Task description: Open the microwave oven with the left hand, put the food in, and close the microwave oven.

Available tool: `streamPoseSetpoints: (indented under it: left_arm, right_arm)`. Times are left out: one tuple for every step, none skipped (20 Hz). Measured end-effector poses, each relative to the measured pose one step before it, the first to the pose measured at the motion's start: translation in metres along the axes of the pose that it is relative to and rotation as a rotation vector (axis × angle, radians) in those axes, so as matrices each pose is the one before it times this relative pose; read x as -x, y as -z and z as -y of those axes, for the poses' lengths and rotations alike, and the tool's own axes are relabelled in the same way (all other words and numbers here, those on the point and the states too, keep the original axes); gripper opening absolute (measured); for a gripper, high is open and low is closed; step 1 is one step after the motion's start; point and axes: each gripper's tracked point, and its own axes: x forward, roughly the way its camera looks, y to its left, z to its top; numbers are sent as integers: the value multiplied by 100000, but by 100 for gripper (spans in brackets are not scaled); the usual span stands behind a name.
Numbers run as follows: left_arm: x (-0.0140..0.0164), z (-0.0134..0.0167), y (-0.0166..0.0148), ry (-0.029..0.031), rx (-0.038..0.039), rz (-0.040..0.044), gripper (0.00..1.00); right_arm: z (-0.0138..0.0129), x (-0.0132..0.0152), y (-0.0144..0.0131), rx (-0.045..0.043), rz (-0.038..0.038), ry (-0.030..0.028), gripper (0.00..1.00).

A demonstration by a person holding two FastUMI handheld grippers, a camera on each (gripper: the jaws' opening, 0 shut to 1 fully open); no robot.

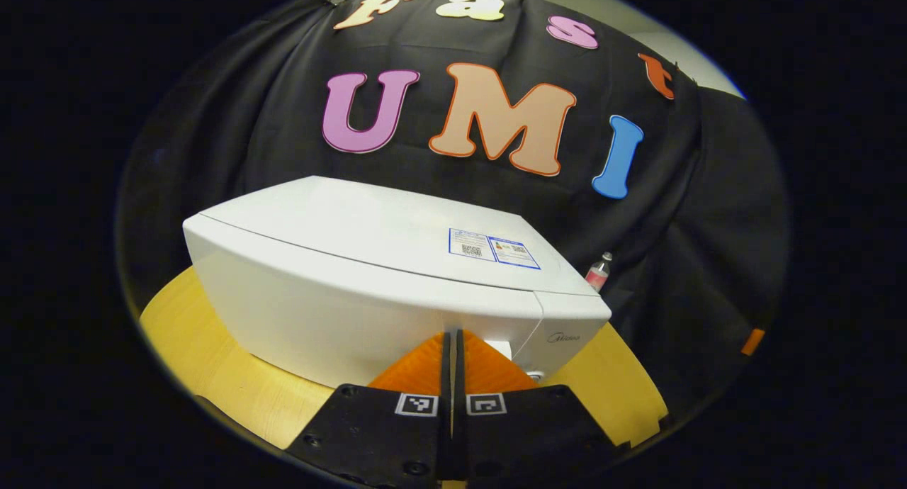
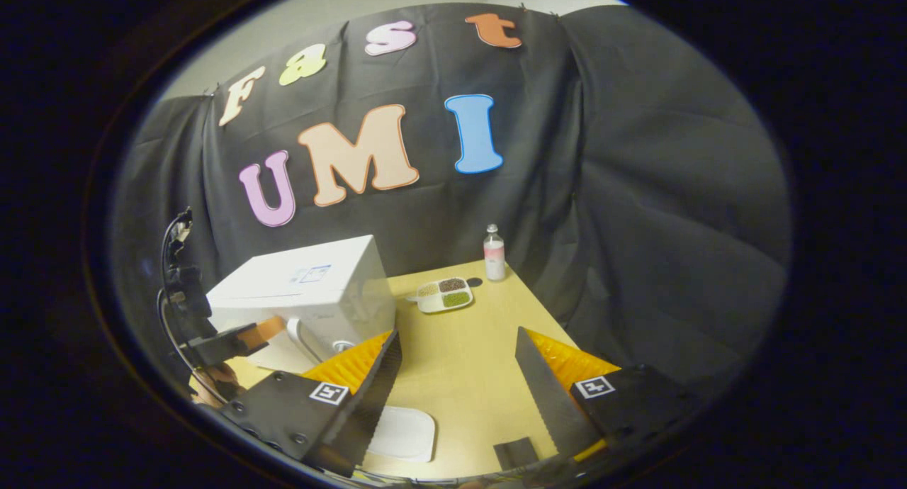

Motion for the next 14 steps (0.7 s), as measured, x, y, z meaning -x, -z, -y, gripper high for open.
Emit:
streamPoseSetpoints:
  left_arm:
    - [66,68,94,681,-124,-770,0]
    - [67,-46,283,125,-439,-729,0]
    - [-114,-38,-225,-86,-667,527,0]
    - [97,22,75,-232,-38,-341,0]
    - [33,-2,47,-126,30,-30,0]
    - [-10,30,-60,166,-93,464,0]
    - [-6,-8,-13,150,-92,-126,0]
    - [27,36,6,181,80,-31,0]
    - [3,-17,-78,74,-22,193,0]
    - [-8,24,76,129,-25,-205,0]
    - [90,23,3,152,-219,-267,0]
    - [-56,-32,10,203,-334,-26,0]
    - [-2,32,36,300,-541,-294,0]
    - [39,55,-4,550,-1022,-529,0]
  right_arm:
    - [183,-91,-141,730,144,556,91]
    - [64,-16,-104,51,22,99,99]
    - [-78,121,-116,-168,251,-159,91]
    - [-36,78,-133,89,391,-59,91]
    - [94,-23,103,314,179,194,91]
    - [43,125,-14,295,39,237,91]
    - [-50,126,89,123,-77,185,91]
    - [6,80,78,2,-155,193,91]
    - [93,619,-250,94,-304,128,91]
    - [-87,47,120,116,-45,31,91]
    - [-143,164,-33,166,203,-42,91]
    - [-273,4,-53,85,347,-306,91]
    - [-267,69,-149,-147,447,-498,91]
    - [-287,7,-178,-265,450,-699,91]
